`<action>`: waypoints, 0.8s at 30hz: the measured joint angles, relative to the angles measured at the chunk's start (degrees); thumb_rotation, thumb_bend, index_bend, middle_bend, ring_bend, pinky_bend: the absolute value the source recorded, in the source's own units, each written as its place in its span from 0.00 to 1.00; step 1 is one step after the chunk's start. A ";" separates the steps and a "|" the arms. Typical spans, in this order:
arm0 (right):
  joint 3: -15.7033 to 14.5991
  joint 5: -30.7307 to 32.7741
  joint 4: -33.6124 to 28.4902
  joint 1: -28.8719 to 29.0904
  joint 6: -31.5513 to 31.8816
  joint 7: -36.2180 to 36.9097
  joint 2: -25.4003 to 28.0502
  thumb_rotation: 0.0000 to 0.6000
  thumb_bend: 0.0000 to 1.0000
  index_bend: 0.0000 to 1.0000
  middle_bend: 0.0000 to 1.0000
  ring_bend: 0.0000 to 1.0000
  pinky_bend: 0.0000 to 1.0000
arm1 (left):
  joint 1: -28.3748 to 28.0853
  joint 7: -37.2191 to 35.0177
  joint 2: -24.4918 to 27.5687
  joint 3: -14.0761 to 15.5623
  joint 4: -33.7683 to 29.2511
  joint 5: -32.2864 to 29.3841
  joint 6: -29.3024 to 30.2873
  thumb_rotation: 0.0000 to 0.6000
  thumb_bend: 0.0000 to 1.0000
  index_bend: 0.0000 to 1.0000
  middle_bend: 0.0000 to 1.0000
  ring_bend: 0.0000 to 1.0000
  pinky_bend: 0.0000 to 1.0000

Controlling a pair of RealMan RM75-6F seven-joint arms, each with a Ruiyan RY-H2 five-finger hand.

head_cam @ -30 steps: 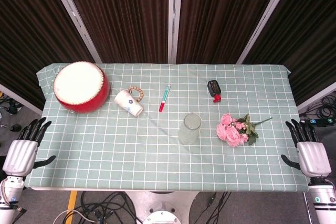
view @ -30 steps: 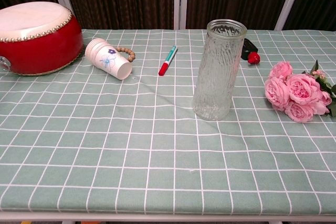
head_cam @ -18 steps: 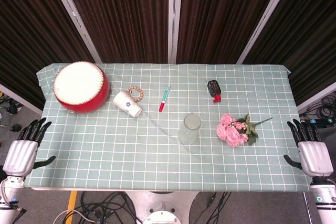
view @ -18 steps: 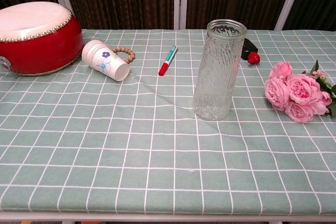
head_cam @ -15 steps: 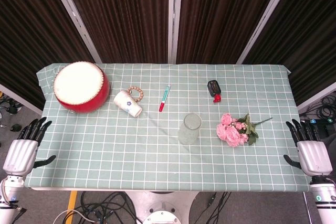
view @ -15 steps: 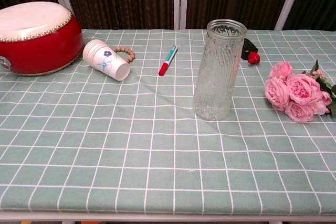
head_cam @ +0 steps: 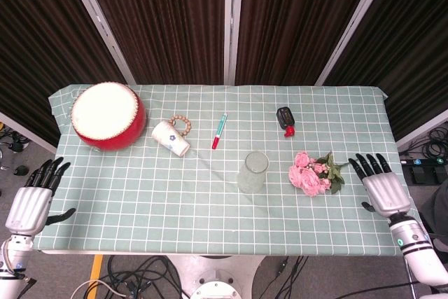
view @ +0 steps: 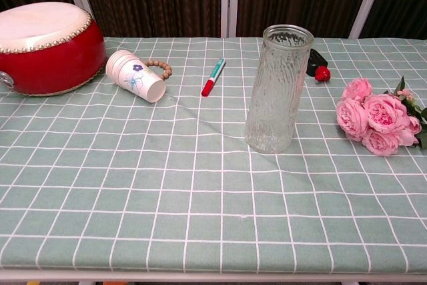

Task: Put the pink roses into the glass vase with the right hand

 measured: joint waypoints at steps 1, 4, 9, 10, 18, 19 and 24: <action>0.06 0.45 -0.01 0.86 -1.23 -0.89 -0.34 1.00 0.00 0.00 0.01 0.00 0.00 | 0.00 0.01 0.06 -0.04 -0.09 -0.02 0.04 1.00 0.02 0.09 0.02 0.00 0.17; 0.23 2.13 0.40 3.50 -4.46 -3.26 -2.41 1.00 0.00 0.00 0.00 0.00 0.00 | -0.02 0.06 0.30 -0.10 -0.38 -0.04 0.07 1.00 0.02 0.09 0.02 0.00 0.17; 0.51 4.74 2.96 6.03 -7.46 -5.18 -7.10 1.00 0.00 0.00 0.00 0.00 0.00 | 0.01 -0.05 0.72 0.09 -0.49 0.32 0.18 1.00 0.02 0.09 0.02 0.00 0.17; 0.54 5.08 3.67 6.40 -7.83 -5.40 -7.95 1.00 0.00 0.00 0.00 0.00 0.00 | 0.02 -0.10 0.77 0.07 -0.49 0.24 0.16 1.00 0.02 0.09 0.02 0.00 0.17; 1.52 9.54 9.35 8.97 -9.15 -7.27 -13.99 1.00 0.00 0.00 0.00 0.00 0.00 | 0.23 -0.69 0.88 0.19 0.06 -0.14 -0.03 1.00 0.02 0.09 0.02 0.00 0.17; 1.58 9.99 9.72 9.21 -9.28 -7.40 -14.33 1.00 0.00 0.00 0.00 0.00 0.00 | 0.24 -0.82 0.87 0.22 0.19 -0.21 -0.12 1.00 0.02 0.09 0.02 0.00 0.17; 1.44 11.54 11.67 10.48 -10.85 -8.01 -15.65 1.00 0.00 0.00 0.00 0.00 0.00 | 0.32 -1.29 0.69 0.23 0.76 -0.30 -0.09 1.00 0.02 0.09 0.02 0.00 0.17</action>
